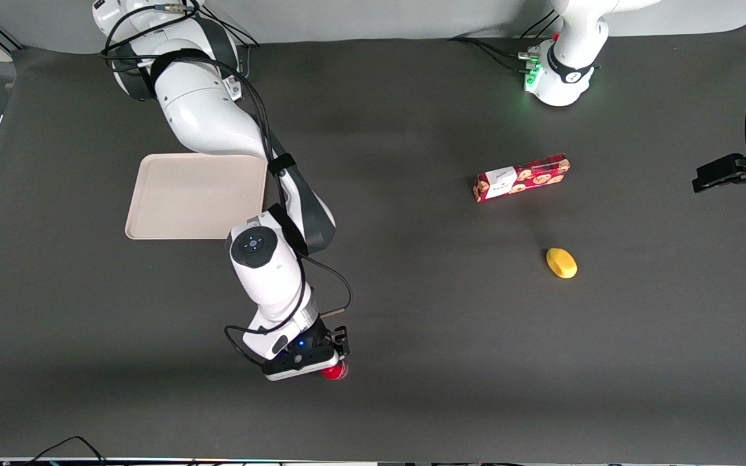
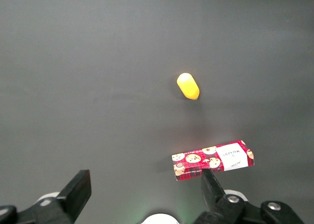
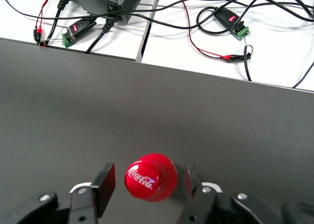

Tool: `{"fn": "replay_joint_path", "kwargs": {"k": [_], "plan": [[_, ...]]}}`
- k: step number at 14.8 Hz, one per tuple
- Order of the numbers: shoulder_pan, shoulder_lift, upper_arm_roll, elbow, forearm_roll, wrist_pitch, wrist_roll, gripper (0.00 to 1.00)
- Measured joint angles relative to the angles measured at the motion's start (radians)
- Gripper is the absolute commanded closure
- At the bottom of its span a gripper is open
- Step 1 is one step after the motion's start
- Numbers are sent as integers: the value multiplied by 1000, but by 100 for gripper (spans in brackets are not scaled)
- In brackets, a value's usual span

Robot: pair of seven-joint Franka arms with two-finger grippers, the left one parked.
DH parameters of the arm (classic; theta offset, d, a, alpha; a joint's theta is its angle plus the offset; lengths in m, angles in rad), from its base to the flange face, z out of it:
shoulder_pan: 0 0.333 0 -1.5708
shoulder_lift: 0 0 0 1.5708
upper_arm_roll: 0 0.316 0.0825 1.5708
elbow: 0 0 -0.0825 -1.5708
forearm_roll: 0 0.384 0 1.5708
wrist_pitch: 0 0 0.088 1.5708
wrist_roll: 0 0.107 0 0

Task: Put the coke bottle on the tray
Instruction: 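Lower the right gripper around the bottle cap and close it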

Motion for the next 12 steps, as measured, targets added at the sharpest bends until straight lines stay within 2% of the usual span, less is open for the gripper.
{"fn": "replay_joint_path", "kwargs": {"k": [2, 4, 5, 7, 8, 12], "plan": [[0, 0, 0, 0, 0, 0, 0, 54], [0, 0, 0, 0, 0, 0, 0, 54], [0, 1, 0, -1, 0, 0, 0, 61], [0, 2, 0, -1, 0, 0, 0, 90], [0, 2, 0, -1, 0, 0, 0, 100], [0, 2, -1, -1, 0, 0, 0, 100]]}}
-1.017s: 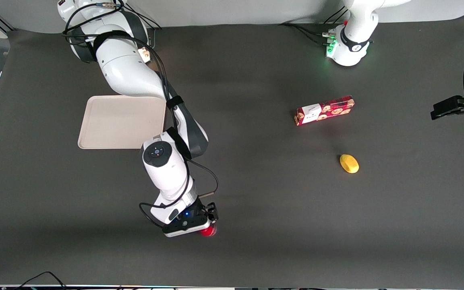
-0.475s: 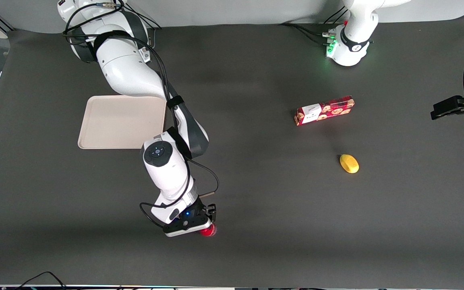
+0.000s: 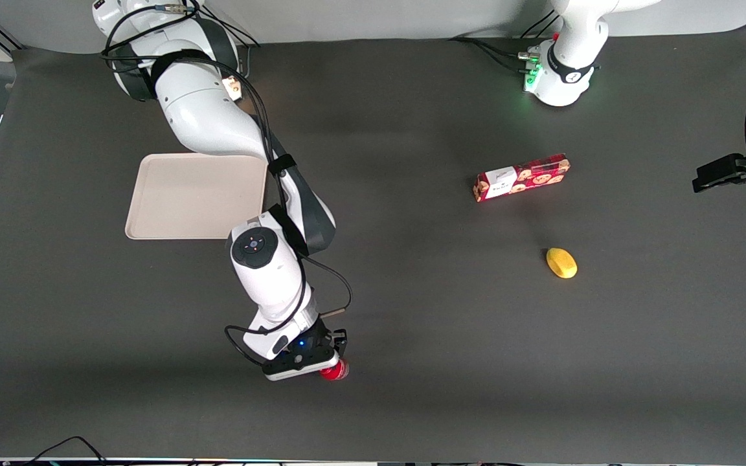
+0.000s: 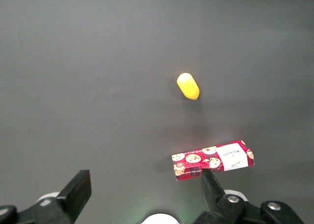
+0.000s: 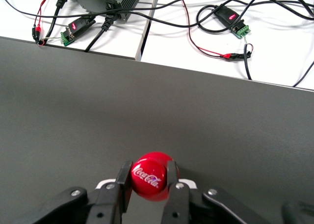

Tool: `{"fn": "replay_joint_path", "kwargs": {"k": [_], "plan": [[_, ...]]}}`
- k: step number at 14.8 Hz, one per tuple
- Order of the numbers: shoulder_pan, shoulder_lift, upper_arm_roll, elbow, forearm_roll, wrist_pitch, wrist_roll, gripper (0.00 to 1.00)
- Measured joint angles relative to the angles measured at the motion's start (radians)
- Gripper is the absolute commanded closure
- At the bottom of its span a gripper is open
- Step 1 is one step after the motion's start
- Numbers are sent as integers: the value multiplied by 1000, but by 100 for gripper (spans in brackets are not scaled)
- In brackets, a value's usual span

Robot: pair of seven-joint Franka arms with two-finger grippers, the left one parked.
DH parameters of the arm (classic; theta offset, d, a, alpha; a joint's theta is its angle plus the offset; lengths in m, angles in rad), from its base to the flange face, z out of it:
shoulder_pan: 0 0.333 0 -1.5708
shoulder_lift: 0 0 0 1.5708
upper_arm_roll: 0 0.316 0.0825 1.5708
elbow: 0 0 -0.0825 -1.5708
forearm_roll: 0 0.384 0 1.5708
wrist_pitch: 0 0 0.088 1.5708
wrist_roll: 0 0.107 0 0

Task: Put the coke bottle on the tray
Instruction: 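Lower the right gripper around the bottle cap and close it, then lift the bottle and carry it to the tray's corner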

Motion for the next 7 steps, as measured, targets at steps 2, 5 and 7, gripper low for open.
{"fn": "replay_joint_path", "kwargs": {"k": [2, 5, 7], "plan": [[1, -1, 0, 1, 0, -3, 0, 100], [1, -26, -1, 19, 0, -148, 0, 100], [2, -89, -3, 28, -7, -283, -30, 100]]}}
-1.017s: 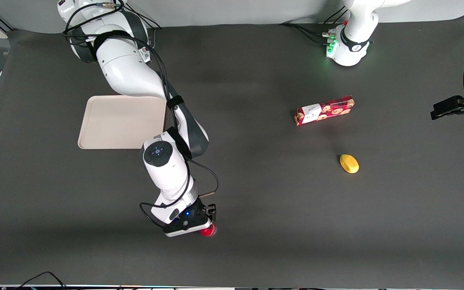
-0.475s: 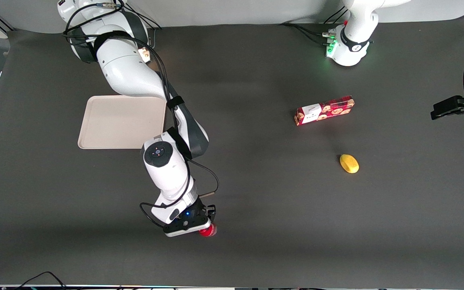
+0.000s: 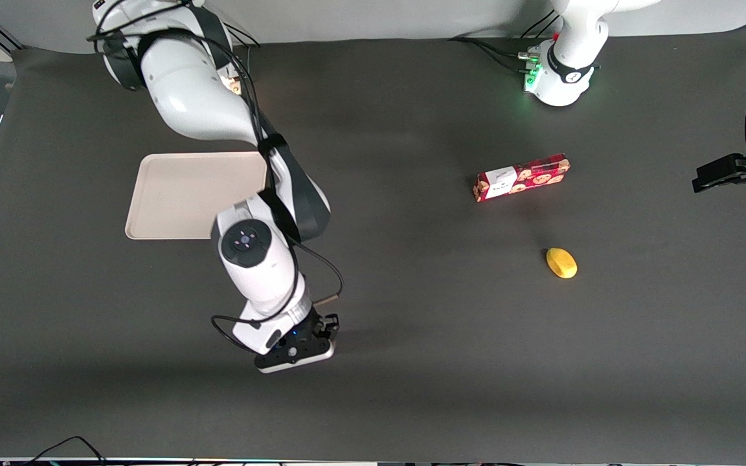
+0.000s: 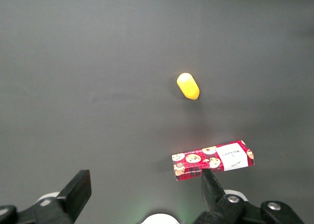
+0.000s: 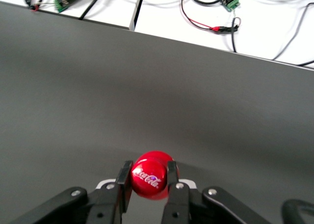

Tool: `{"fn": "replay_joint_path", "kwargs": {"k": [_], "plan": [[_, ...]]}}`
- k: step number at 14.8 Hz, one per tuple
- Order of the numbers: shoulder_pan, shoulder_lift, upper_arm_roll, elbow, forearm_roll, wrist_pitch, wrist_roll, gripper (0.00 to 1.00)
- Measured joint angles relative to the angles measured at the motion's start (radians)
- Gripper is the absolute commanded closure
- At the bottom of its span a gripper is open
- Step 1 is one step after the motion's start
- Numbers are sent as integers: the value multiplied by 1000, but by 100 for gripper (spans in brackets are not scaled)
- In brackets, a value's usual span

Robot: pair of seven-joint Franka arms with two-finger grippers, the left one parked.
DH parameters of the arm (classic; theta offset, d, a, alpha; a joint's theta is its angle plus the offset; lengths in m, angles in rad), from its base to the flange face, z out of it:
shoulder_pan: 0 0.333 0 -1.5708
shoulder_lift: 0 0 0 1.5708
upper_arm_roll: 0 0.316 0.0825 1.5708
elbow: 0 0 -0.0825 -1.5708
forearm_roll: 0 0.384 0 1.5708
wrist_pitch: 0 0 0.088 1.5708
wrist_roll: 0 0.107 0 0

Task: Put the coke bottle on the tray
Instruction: 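Lift the bottle and carry it to the tray's corner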

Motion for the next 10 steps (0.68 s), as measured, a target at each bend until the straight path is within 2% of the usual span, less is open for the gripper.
{"fn": "replay_joint_path", "kwargs": {"k": [4, 6, 10], "plan": [[-1, -189, -3, -5, 0, -321, -29, 100], [-4, -293, -8, -49, 0, -425, -35, 100], [-14, -473, -13, -289, -1, -412, -59, 100]]}}
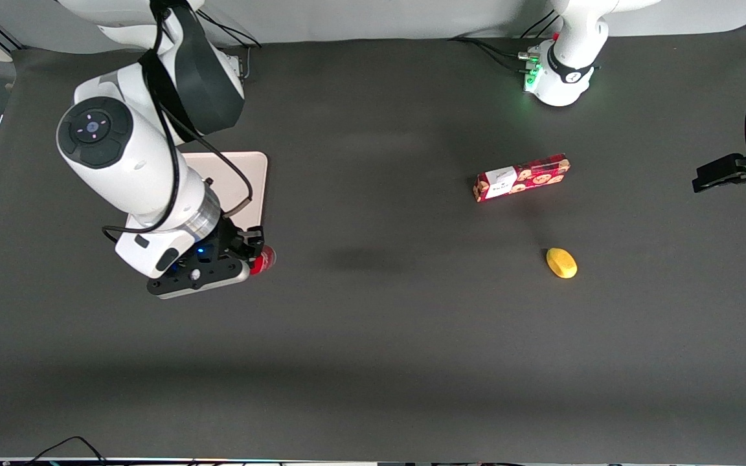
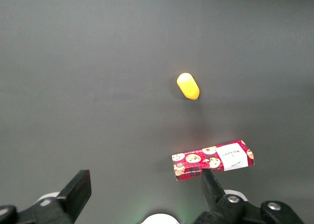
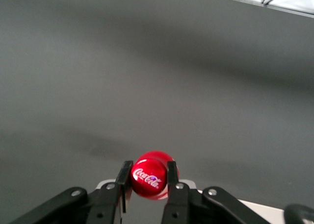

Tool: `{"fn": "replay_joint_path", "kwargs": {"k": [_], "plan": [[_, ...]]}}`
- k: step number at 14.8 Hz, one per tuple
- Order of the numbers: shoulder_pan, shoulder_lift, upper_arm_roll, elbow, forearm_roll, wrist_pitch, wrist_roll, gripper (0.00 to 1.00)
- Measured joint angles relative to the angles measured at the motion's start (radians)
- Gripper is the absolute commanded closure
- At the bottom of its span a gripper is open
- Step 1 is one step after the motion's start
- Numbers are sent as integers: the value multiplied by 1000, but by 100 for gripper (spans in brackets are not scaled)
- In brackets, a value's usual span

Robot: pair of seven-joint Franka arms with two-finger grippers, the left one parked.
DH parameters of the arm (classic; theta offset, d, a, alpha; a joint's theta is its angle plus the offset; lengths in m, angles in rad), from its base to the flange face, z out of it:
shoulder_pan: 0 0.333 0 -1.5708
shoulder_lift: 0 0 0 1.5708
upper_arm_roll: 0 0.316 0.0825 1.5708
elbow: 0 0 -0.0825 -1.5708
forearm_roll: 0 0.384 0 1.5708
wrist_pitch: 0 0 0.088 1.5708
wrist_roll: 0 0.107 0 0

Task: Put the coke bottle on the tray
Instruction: 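Lift the bottle and carry it to the tray's corner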

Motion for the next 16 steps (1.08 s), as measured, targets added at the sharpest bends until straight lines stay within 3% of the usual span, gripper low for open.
{"fn": "replay_joint_path", "kwargs": {"k": [5, 10, 16], "plan": [[-17, -190, -58, -354, -59, 165, -83, 100], [-57, -410, -165, -666, -71, 254, -234, 100], [-166, -601, -176, -1014, -183, 407, -290, 100]]}}
